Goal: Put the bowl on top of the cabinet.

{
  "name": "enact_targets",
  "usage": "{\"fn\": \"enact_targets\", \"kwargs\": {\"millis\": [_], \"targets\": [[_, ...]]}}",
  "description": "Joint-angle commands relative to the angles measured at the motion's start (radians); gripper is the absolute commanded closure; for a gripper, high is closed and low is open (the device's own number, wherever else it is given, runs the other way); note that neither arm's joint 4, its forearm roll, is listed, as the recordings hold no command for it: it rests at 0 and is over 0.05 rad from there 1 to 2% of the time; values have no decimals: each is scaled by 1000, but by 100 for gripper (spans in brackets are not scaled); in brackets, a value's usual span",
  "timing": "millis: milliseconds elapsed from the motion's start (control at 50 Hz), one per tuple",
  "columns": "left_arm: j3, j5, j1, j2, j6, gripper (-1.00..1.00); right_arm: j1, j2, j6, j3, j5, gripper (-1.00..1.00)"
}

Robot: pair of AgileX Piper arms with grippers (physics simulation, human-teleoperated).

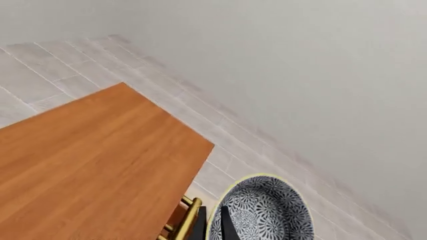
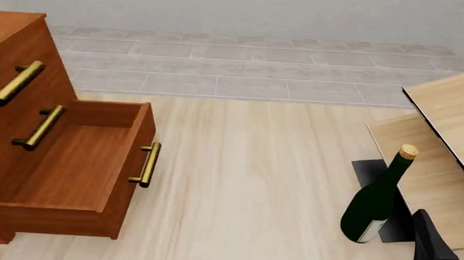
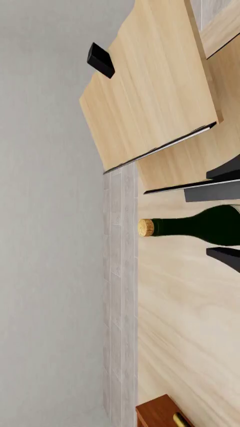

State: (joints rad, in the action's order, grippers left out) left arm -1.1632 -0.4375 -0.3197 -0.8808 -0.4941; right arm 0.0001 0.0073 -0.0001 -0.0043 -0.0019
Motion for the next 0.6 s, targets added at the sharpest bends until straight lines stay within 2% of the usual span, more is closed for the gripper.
{"fn": "enact_targets", "kwargs": {"millis": [20,600], "targets": [[-33,-16,-75,-25,-50,100,0,0,0,0,0,-100],[-28,-29,-255,-68,-132,100,0,0,0,0,0,-100]]}}
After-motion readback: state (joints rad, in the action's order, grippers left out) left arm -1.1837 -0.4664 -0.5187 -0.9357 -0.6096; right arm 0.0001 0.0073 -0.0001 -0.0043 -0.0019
